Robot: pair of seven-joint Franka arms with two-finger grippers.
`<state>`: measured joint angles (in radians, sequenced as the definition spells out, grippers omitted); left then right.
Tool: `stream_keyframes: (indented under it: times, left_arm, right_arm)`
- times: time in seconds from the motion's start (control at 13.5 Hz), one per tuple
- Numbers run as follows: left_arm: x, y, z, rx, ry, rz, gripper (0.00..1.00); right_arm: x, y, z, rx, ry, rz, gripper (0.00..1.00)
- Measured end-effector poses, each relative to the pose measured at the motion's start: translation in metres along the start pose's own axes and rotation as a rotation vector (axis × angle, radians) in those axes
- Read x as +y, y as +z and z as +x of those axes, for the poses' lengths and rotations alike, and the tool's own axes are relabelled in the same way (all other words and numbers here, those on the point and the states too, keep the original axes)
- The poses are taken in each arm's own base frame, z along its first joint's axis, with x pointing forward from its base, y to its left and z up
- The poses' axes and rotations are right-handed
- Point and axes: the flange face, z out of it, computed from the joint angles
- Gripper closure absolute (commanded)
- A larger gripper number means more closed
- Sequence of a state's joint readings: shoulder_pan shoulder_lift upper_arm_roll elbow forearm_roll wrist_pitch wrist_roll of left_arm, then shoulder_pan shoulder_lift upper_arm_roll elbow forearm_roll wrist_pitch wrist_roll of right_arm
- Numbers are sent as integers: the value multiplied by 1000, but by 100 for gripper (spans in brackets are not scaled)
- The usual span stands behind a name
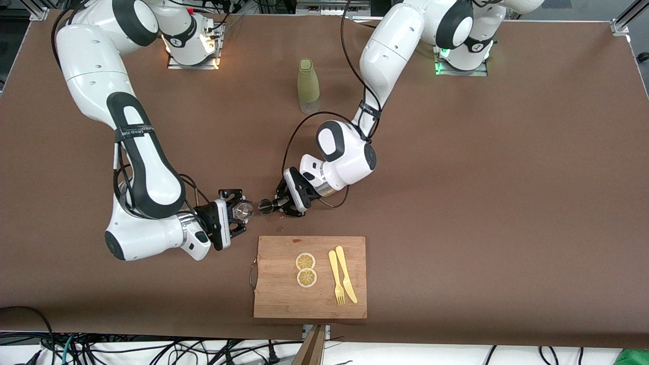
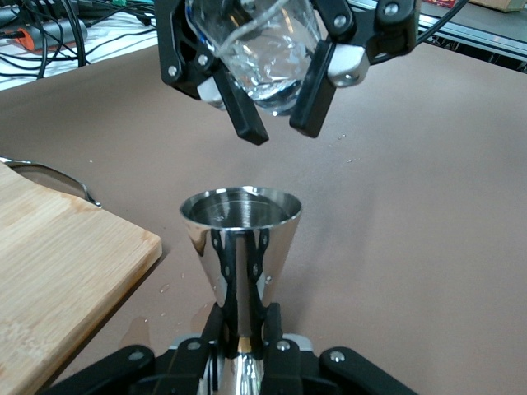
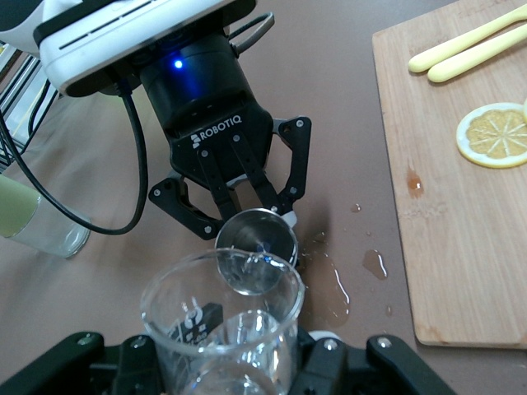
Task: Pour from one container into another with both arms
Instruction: 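Tilt the beaker with the right gripper, pouring liquid into the jigger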
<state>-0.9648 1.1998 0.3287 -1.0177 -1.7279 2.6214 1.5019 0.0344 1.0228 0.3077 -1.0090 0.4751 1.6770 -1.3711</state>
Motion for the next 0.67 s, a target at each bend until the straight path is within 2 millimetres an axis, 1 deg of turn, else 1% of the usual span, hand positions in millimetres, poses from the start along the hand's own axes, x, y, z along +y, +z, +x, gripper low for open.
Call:
stream_keyframes:
  times: [0.44, 0.67]
  left_arm:
    - [-1, -1, 2, 2, 3, 2, 100]
    - [-1, -1, 2, 2, 3, 2, 100]
  right_arm:
    - [-2, 13, 10, -52, 4, -3, 69]
    - [-2, 14, 10, -79, 8, -10, 69]
